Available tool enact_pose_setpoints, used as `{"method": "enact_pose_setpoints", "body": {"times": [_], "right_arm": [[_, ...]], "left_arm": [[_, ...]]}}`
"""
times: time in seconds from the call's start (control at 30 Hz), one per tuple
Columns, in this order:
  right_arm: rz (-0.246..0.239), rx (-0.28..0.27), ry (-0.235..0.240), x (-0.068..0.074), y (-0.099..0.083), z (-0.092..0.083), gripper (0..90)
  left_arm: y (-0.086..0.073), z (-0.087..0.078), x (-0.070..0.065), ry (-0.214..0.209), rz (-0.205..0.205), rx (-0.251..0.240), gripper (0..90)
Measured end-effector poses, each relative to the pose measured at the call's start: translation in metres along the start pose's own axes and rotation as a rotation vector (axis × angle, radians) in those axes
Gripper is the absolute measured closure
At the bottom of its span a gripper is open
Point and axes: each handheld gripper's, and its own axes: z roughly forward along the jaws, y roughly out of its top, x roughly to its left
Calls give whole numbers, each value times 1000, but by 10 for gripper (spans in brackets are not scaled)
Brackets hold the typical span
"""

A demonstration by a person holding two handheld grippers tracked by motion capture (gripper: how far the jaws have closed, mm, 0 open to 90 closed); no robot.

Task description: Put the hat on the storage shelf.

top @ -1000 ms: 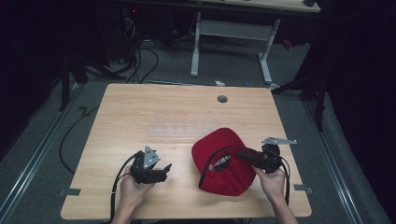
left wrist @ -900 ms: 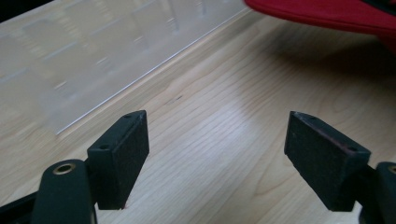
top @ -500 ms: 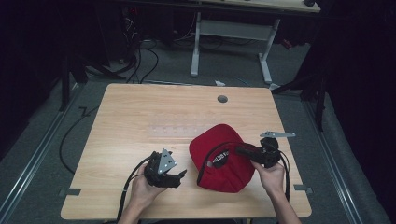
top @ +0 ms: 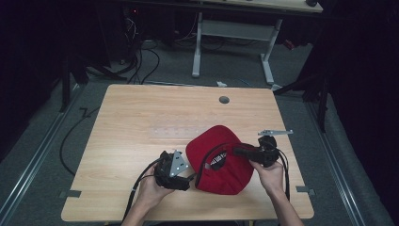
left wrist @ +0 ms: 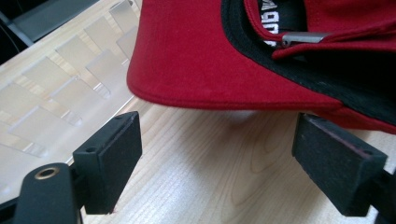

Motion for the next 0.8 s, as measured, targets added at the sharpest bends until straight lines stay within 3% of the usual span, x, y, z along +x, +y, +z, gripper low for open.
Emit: {"method": "enact_pose_setpoints", "body": {"times": [0.27, 0.63, 0.8], "right_arm": [[8, 31, 34, 4, 5, 6, 833], [13, 49, 29, 7, 7, 9, 831], [13, 51, 27, 10, 8, 10, 831]], "left_arm": [[-1, 2, -5, 6, 57, -11, 177], [-3, 7, -6, 44, 108, 8, 213], [-4, 7, -6, 58, 131, 13, 279]]}}
